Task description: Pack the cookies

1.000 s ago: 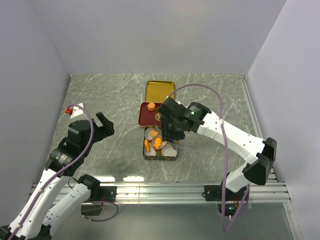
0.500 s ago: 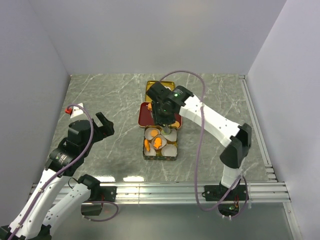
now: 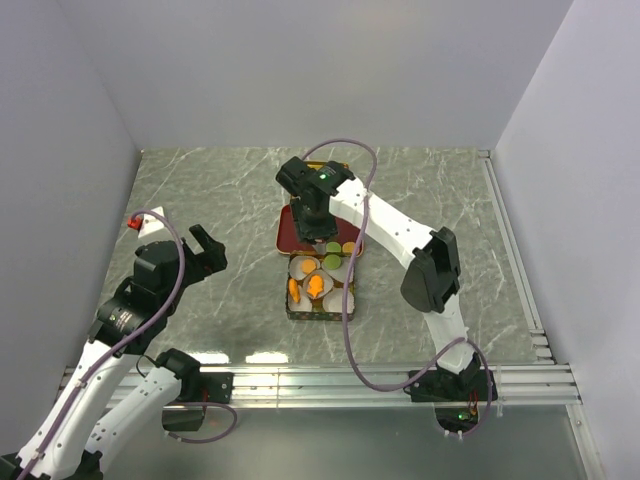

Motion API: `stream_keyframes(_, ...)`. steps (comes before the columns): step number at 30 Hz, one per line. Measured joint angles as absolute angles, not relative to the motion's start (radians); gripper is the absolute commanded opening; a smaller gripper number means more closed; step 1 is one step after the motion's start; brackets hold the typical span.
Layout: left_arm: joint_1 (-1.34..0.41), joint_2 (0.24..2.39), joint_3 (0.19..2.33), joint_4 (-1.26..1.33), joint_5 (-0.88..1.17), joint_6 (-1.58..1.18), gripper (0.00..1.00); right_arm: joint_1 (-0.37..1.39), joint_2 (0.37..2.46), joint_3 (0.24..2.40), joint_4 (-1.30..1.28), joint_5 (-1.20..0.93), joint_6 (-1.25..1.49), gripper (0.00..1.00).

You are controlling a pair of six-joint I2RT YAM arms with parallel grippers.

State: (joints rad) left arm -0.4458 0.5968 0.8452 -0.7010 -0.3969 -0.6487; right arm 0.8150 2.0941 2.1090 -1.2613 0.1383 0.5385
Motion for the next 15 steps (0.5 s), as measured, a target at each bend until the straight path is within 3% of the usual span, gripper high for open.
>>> stream_keyframes(15, -0.435, 0.604, 0.845, -0.700, -0.397, -0.648, 1.00, 0.778, 2.187, 2.165, -1.271, 0.130, 0.518, 0.54)
